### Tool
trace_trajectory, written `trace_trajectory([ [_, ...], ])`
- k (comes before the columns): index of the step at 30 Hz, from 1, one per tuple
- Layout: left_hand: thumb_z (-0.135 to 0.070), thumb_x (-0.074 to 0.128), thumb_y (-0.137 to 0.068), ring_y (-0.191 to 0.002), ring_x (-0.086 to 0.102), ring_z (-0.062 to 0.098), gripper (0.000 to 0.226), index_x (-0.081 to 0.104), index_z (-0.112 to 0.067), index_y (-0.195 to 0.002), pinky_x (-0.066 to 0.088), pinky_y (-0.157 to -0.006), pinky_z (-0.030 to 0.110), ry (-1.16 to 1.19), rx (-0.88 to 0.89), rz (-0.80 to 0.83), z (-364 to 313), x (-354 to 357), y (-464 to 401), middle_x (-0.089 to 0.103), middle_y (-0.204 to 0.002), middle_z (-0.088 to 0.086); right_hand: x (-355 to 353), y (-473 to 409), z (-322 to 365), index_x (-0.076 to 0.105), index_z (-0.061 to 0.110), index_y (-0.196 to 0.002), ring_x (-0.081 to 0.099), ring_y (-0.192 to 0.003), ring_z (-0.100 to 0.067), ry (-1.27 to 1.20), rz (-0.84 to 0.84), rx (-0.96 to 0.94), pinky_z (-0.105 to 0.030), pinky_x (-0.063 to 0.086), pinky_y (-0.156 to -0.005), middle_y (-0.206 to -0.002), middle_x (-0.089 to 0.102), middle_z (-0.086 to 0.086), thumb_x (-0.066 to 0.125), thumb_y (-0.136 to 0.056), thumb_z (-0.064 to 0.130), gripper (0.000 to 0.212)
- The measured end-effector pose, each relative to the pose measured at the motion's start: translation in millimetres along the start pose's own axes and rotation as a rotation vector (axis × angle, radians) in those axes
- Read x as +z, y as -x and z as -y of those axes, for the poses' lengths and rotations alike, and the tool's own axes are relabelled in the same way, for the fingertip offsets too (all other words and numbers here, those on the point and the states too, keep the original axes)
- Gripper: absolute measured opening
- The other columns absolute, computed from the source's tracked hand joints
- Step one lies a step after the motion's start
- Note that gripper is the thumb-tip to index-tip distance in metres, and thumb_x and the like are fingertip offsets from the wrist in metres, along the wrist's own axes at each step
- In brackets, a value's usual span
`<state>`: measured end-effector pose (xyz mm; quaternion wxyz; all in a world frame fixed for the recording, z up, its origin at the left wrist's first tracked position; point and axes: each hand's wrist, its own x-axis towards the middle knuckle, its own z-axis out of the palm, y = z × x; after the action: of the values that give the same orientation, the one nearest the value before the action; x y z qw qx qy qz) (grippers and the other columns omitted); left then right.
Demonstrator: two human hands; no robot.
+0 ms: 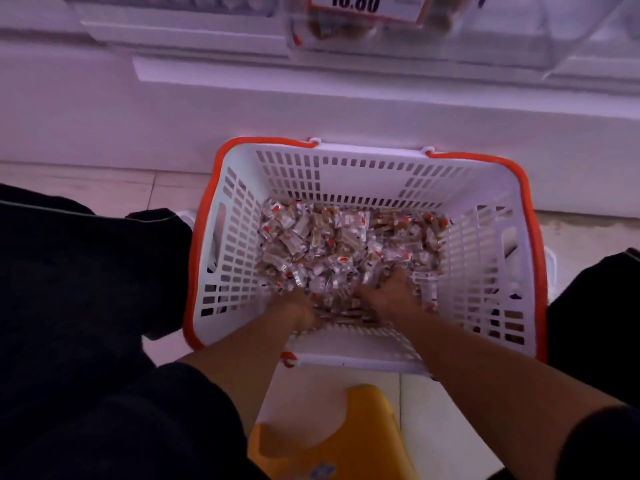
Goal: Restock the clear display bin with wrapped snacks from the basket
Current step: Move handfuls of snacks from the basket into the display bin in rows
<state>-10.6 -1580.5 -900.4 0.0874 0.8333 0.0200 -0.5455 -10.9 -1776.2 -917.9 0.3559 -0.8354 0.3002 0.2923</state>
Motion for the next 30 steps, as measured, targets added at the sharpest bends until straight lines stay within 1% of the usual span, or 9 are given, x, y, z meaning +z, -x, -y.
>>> trace_trajectory([
  [3, -0.032, 0.074, -0.087, -0.125, 0.054, 0.034, 0.084, 0.027, -0.009, -0.153, 0.048, -0.102, 0.042, 0.006, -0.010, -0.053, -1, -1, -12, 0.051, -0.143, 0.017, 1, -18, 6, 0.053, 0.008, -0.119, 0.064, -0.100, -0.030, 0.069, 0.026, -0.059, -0.034, 0.052, -0.081, -0.105, 0.065, -0.011, 0.080, -0.072, 0.044, 0.065],
  [8, -0.021, 0.073, -0.086, -0.115, 0.060, 0.033, 0.051, 0.054, -0.009, -0.132, 0.051, -0.097, 0.041, -0.161, 0.096, -0.088, 0, -5, -15, 0.060, -0.130, 0.017, 3, -18, 15, 0.055, 0.019, -0.097, 0.061, -0.078, -0.021, 0.211, 0.064, -0.119, -0.027, 0.047, -0.066, -0.082, 0.064, -0.004, 0.080, -0.071, 0.039, 0.041],
  [10, -0.021, 0.069, -0.089, -0.111, 0.062, 0.033, 0.035, 0.062, -0.010, -0.122, 0.052, -0.093, 0.040, -0.212, 0.110, -0.105, 2, -8, -15, 0.064, -0.123, 0.016, 0, -13, 15, 0.055, 0.017, -0.081, 0.058, -0.068, -0.020, 0.020, 0.094, -0.078, -0.030, 0.048, -0.062, -0.076, 0.063, -0.008, 0.079, -0.072, 0.024, 0.027],
  [13, -0.023, 0.061, -0.094, -0.105, 0.063, 0.033, 0.028, 0.064, -0.011, -0.120, 0.052, -0.091, 0.042, -0.214, 0.137, -0.121, 4, -10, -13, 0.067, -0.117, 0.016, -14, -4, 19, 0.063, 0.010, -0.083, 0.058, -0.061, -0.027, -0.364, 0.157, 0.080, -0.042, 0.059, -0.060, -0.074, 0.061, -0.015, 0.067, -0.080, 0.001, 0.010],
  [17, -0.034, 0.060, -0.095, -0.087, 0.062, 0.028, 0.024, 0.066, -0.011, -0.095, 0.050, -0.077, 0.036, -0.093, 0.244, -0.142, 5, -16, -2, 0.066, -0.091, 0.010, -28, 5, 27, 0.069, 0.002, -0.101, 0.063, -0.079, -0.029, -0.630, 0.266, 0.277, -0.047, 0.060, -0.069, -0.087, 0.063, -0.013, 0.050, -0.081, -0.001, 0.028],
  [21, -0.026, 0.067, -0.091, -0.060, 0.053, 0.020, 0.033, 0.056, -0.014, -0.063, 0.042, -0.062, 0.029, 0.089, 0.275, -0.119, 3, -34, 11, 0.050, -0.059, 0.004, -21, 10, 24, 0.066, 0.009, -0.101, 0.066, -0.088, -0.030, -0.476, 0.367, 0.301, -0.050, 0.060, -0.073, -0.100, 0.067, -0.010, 0.063, -0.088, 0.028, 0.023],
  [25, -0.014, 0.071, -0.089, -0.049, 0.065, 0.012, 0.008, 0.066, -0.011, -0.085, 0.043, -0.039, 0.019, 0.352, 0.230, -0.078, 2, -48, 20, 0.066, -0.054, -0.001, -13, 8, 35, 0.063, 0.017, -0.112, 0.064, -0.097, -0.031, -0.361, 0.362, 0.290, -0.044, 0.060, -0.059, -0.111, 0.061, -0.006, 0.080, -0.060, 0.067, 0.074],
  [27, -0.011, 0.071, -0.089, -0.066, 0.072, 0.020, 0.012, 0.064, -0.011, -0.099, 0.052, -0.044, 0.027, 0.459, 0.193, -0.049, 3, -50, 23, 0.070, -0.073, 0.007, -6, 6, 42, 0.062, 0.012, -0.106, 0.068, -0.087, -0.034, -0.332, 0.334, 0.281, -0.047, 0.060, -0.057, -0.106, 0.063, -0.010, 0.087, -0.057, 0.059, 0.073],
  [30, -0.013, 0.073, -0.088, -0.083, 0.074, 0.030, 0.018, 0.061, -0.012, -0.101, 0.062, -0.072, 0.045, 0.614, 0.151, 0.043, 8, -45, 22, 0.072, -0.093, 0.017, 9, 5, 48, 0.069, 0.000, -0.098, 0.073, -0.077, -0.036, -0.284, 0.291, 0.224, -0.054, 0.060, -0.063, -0.095, 0.073, -0.019, 0.091, -0.065, 0.031, 0.050],
])
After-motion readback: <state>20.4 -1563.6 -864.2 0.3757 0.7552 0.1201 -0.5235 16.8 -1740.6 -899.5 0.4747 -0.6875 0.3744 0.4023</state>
